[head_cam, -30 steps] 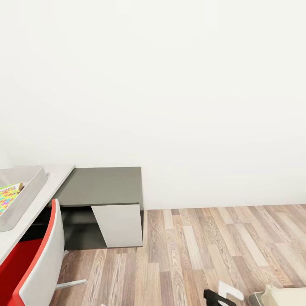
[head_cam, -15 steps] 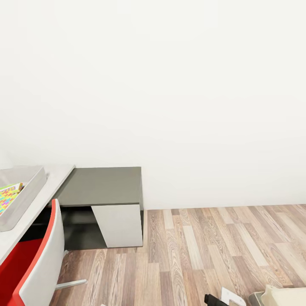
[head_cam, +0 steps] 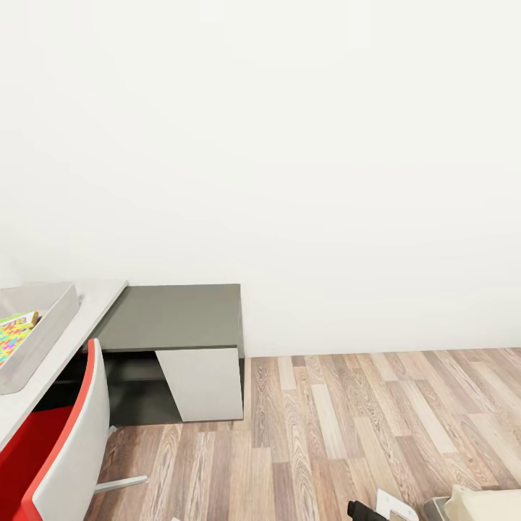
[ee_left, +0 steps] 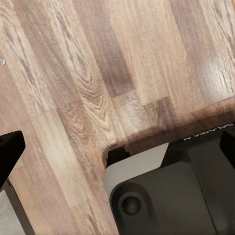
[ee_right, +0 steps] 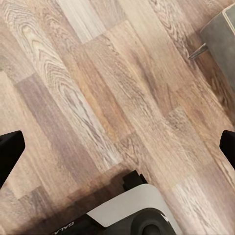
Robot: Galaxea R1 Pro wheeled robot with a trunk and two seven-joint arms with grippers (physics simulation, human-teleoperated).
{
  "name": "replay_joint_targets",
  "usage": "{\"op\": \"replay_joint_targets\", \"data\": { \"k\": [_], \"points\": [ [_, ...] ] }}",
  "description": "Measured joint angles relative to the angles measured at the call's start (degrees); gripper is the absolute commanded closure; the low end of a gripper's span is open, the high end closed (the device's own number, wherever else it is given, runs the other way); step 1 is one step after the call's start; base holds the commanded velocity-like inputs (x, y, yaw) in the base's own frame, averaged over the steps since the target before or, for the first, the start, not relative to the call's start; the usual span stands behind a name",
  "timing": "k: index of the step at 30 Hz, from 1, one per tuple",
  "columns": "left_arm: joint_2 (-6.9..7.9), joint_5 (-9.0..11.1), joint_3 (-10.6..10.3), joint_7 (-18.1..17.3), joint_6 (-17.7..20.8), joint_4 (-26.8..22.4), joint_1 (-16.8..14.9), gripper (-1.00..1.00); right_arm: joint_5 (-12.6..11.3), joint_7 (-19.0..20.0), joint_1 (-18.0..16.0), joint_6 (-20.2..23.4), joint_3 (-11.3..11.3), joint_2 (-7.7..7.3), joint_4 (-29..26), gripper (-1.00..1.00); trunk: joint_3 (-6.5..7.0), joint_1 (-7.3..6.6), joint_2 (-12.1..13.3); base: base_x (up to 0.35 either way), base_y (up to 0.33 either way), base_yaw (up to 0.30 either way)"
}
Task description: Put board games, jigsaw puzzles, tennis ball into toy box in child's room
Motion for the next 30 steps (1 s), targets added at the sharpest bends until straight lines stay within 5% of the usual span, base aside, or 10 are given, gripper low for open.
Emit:
{"op": "replay_joint_targets", "data": {
  "k": [30],
  "points": [
    [-0.06, 0.2, 0.2, 0.0, 0.0, 0.3, 0.3, -1.0, 0.1, 0.1, 0.0, 0.0, 0.0, 0.27, 0.0, -1.0, 0.0, 0.0, 0.0, -0.086, 0.0, 0.0]
  ]
}}
